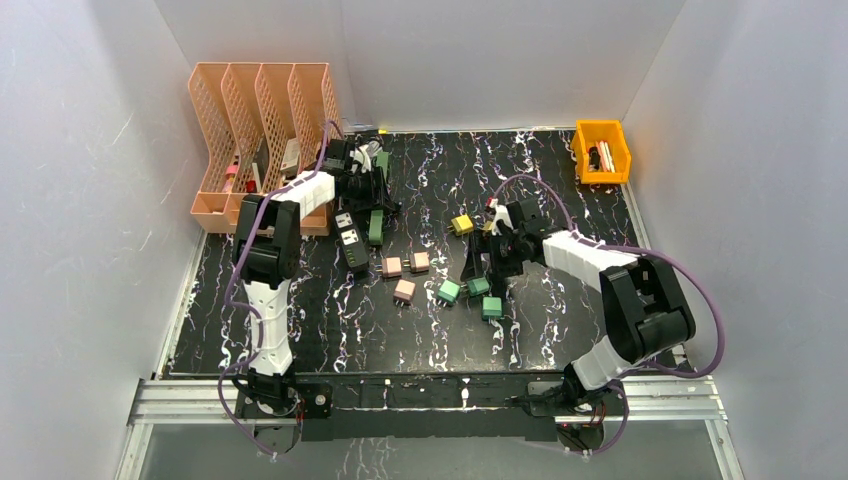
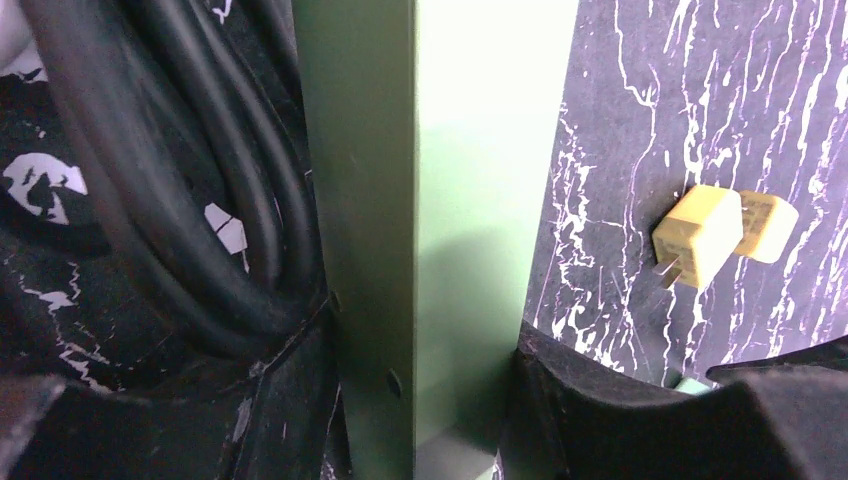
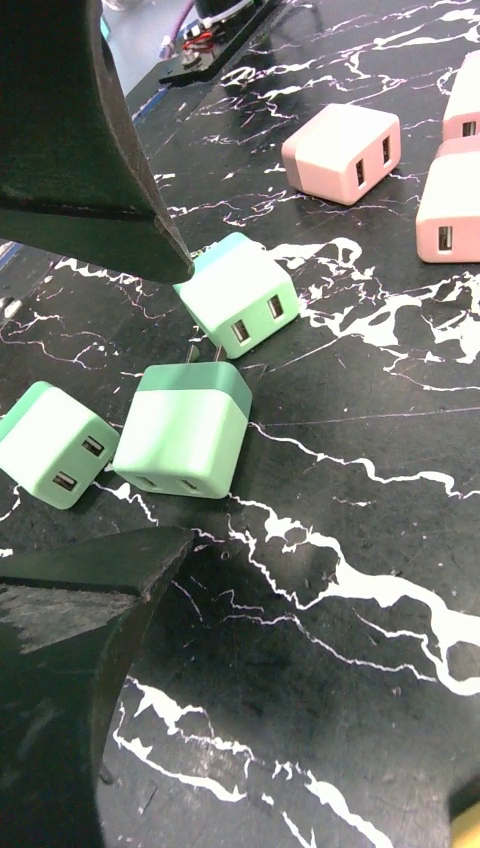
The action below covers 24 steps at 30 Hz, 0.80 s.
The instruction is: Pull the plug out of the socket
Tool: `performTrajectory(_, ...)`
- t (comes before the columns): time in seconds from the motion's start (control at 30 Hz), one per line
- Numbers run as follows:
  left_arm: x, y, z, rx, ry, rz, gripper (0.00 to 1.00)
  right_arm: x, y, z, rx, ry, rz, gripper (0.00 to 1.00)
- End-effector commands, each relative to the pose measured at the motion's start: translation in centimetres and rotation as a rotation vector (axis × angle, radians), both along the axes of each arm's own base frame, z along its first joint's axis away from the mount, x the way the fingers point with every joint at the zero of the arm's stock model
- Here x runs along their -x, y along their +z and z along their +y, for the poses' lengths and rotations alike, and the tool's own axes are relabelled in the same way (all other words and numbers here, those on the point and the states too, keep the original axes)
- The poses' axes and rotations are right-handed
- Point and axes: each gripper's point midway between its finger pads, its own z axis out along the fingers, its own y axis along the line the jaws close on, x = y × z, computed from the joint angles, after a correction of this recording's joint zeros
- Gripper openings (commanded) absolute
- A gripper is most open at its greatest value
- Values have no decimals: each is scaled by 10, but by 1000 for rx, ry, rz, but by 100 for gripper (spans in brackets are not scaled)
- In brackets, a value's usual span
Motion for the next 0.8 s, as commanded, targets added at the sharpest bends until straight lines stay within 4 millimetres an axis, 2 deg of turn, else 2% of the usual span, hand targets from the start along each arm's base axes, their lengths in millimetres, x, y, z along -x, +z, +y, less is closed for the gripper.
performTrajectory(0.0,-6,35,21,-84,4,-77,50,-21,31,2,-14,-19,-121,98)
performTrajectory(0.23,-16,50,49,-151,39,-117,54,-25,50,0,-25,-24,-193,98)
performTrajectory(0.37,-16,59,61,-185,66,-138,57,-25,57,0,-31,-25,-218,98)
performTrajectory(0.4,-15,62,62,-188,69,-146,59,-24,57,0,-32,-21,-220,98)
performTrajectory(0.6,-10,94,59,-150,63,-231,98,-27,65,3,-52,-12,-241,98)
performTrajectory(0.77,-9,130,57,-123,70,-317,98,-31,76,5,-69,-20,-276,98)
